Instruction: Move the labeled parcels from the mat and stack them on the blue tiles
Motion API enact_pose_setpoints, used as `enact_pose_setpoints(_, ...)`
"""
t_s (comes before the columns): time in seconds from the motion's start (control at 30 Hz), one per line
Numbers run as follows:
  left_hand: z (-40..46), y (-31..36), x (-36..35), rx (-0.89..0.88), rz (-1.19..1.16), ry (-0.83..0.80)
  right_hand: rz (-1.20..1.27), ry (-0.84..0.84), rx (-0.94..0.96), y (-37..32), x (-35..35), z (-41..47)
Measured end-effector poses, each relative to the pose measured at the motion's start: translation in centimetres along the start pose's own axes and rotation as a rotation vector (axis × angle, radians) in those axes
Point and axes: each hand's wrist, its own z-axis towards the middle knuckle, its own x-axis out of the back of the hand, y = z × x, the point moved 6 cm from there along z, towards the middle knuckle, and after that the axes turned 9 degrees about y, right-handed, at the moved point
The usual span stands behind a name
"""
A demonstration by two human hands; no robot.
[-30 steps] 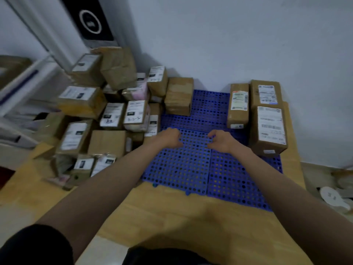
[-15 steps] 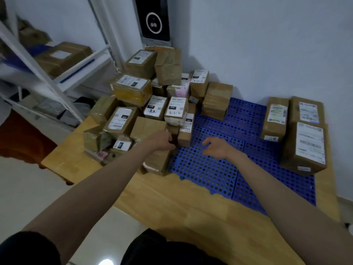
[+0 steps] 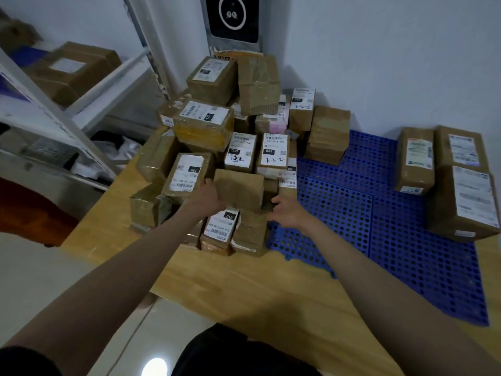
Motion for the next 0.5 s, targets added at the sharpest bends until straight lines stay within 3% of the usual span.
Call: enact_pose_setpoints(0.5,2.7,-1.2,-1.5,-0.049,-0.292,-0.124,0.175,0.138,-0.093,-2.2,-3.2,2.1)
